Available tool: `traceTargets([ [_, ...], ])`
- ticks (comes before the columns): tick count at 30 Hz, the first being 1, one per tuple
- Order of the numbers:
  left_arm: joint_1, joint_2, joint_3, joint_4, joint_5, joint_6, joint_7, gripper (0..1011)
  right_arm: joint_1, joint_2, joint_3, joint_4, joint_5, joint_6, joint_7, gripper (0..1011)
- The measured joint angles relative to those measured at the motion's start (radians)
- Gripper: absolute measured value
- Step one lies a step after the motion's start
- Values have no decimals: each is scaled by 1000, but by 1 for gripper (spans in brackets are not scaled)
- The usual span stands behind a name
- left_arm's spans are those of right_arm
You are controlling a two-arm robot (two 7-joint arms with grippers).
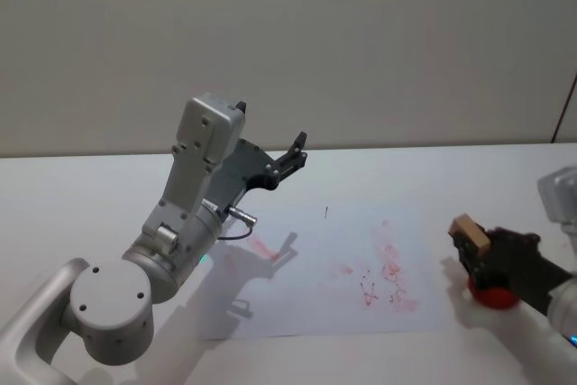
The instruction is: Use the one hand to pick up the stamp and affix it onto the A4 paper.
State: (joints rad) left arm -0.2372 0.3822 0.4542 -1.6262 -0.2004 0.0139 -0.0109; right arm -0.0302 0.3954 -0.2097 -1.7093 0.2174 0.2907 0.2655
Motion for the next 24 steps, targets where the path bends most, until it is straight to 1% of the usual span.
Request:
traceTargets([
  [3, 0, 0, 0, 0, 0, 0, 0, 1001, 20, -24, -11, -13, 15, -5, 18, 218],
  [6, 0, 0, 0, 0, 0, 0, 0, 1001, 40, -48, -24, -16, 22, -4, 34, 218],
  [8, 0, 0, 0, 0, 0, 0, 0, 1001, 46, -56, -29, -16, 22, -3, 37, 218],
  [10, 0, 0, 0, 0, 0, 0, 0, 1001, 62, -75, -40, -14, 22, 6, 49, 218],
  [11, 0, 0, 0, 0, 0, 0, 0, 1001, 62, -75, -40, -14, 22, 6, 49, 218],
  [16, 0, 0, 0, 0, 0, 0, 0, 1001, 87, -100, -58, 2, 0, 30, 63, 218],
  [20, 0, 0, 0, 0, 0, 0, 0, 1001, 96, -107, -66, 15, -21, 43, 68, 218],
  [24, 0, 0, 0, 0, 0, 0, 0, 1001, 105, -112, -75, 39, -55, 56, 71, 218],
])
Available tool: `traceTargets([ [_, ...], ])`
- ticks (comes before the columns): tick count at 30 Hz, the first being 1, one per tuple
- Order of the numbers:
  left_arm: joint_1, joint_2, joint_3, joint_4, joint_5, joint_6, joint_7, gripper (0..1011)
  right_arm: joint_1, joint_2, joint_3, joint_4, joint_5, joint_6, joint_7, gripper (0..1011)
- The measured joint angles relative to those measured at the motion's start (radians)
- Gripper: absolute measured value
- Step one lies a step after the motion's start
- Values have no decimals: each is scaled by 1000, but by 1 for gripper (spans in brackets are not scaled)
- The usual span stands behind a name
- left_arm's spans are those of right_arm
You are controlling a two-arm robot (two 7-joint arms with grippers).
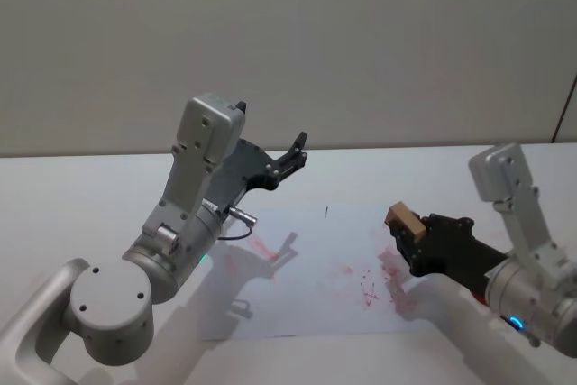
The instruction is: Use the one hand to pick up the stamp and affix it onto the A4 paper.
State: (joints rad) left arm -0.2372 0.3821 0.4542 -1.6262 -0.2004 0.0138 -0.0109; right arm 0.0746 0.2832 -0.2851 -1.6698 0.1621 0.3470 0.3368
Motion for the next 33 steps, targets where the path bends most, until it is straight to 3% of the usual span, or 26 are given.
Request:
traceTargets([
  [12, 0, 0, 0, 0, 0, 0, 0, 1001, 13, -16, -23, 69, -53, 14, 5, 218],
  [33, 0, 0, 0, 0, 0, 0, 0, 1001, 1, -16, -32, 109, -61, 33, -13, 218],
])
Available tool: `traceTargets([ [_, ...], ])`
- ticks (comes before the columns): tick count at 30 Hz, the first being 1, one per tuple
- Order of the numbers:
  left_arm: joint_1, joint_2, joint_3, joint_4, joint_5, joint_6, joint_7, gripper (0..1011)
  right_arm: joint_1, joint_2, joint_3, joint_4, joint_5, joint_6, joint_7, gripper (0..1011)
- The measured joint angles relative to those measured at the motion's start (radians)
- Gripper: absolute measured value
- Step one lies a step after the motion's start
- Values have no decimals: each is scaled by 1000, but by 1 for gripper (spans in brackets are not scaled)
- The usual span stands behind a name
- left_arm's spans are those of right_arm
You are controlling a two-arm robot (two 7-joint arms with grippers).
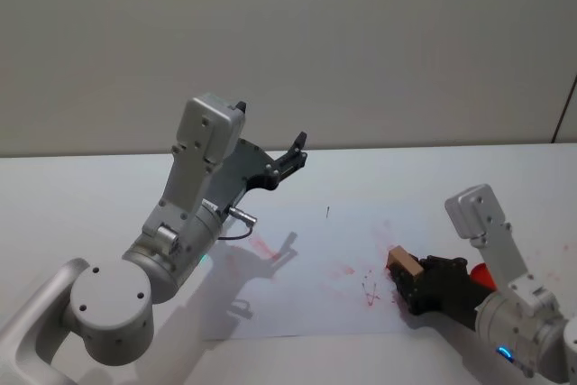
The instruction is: Use the one hand to pick up the stamp and affix it onto the A4 paper.
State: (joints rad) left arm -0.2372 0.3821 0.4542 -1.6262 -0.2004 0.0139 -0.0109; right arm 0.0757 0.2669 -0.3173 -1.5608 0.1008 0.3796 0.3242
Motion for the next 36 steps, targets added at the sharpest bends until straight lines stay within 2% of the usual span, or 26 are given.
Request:
traceTargets([
  [14, 0, 0, 0, 0, 0, 0, 0, 1001, -1, -10, -3, 0, 14, -8, -26, 218],
  [19, 0, 0, 0, 0, 0, 0, 0, 1001, 2, -18, -4, -7, 28, -32, -35, 218],
  [25, 0, 0, 0, 0, 0, 0, 0, 1001, 7, -28, -3, -33, 62, -64, -49, 218],
  [30, 0, 0, 0, 0, 0, 0, 0, 1001, 9, -33, 7, -76, 108, -83, -69, 218],
  [36, 0, 0, 0, 0, 0, 0, 0, 1001, 0, -14, 36, -146, 166, -85, -111, 218],
])
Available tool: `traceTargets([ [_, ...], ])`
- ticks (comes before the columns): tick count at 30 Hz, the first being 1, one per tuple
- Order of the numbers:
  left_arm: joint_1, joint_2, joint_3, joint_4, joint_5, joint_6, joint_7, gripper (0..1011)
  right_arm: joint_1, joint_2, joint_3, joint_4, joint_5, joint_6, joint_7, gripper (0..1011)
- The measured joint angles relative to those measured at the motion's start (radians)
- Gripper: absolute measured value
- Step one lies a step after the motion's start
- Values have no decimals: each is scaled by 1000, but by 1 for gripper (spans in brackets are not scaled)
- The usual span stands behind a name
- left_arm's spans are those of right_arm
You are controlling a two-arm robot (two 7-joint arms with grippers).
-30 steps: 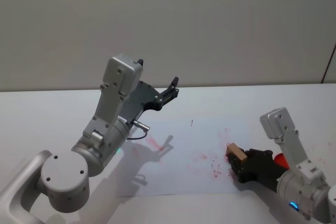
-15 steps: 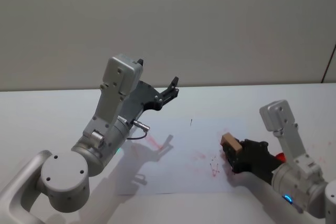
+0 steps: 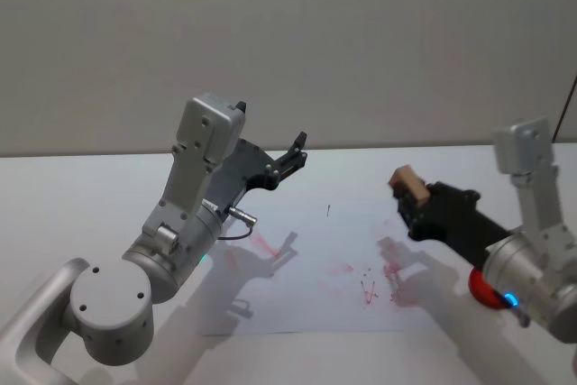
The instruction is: Use the one hand to pick up the stamp and affix it onto the A4 paper.
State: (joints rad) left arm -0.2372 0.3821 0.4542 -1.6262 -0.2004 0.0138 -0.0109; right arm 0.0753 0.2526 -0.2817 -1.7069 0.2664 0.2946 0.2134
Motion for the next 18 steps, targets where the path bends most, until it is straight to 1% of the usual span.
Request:
traceTargets([
  [2, 0, 0, 0, 0, 0, 0, 0, 1001, -11, 16, 14, -23, 16, 0, -18, 218],
  [5, 0, 0, 0, 0, 0, 0, 0, 1001, -25, 32, 27, -41, 28, 2, -33, 218],
  [6, 0, 0, 0, 0, 0, 0, 0, 1001, -34, 46, 36, -52, 34, 3, -44, 218],
  [7, 0, 0, 0, 0, 0, 0, 0, 1001, -39, 52, 40, -56, 38, 5, -50, 218],
  [10, 0, 0, 0, 0, 0, 0, 0, 1001, -56, 71, 52, -68, 45, 9, -64, 218],
  [12, 0, 0, 0, 0, 0, 0, 0, 1001, -80, 97, 69, -82, 52, 14, -79, 218],
  [14, 0, 0, 0, 0, 0, 0, 0, 1001, -90, 108, 75, -87, 55, 17, -86, 218],
  [15, 0, 0, 0, 0, 0, 0, 0, 1001, -101, 120, 81, -92, 57, 19, -90, 218],
  [18, 0, 0, 0, 0, 0, 0, 0, 1001, -113, 133, 89, -95, 58, 23, -95, 218],
])
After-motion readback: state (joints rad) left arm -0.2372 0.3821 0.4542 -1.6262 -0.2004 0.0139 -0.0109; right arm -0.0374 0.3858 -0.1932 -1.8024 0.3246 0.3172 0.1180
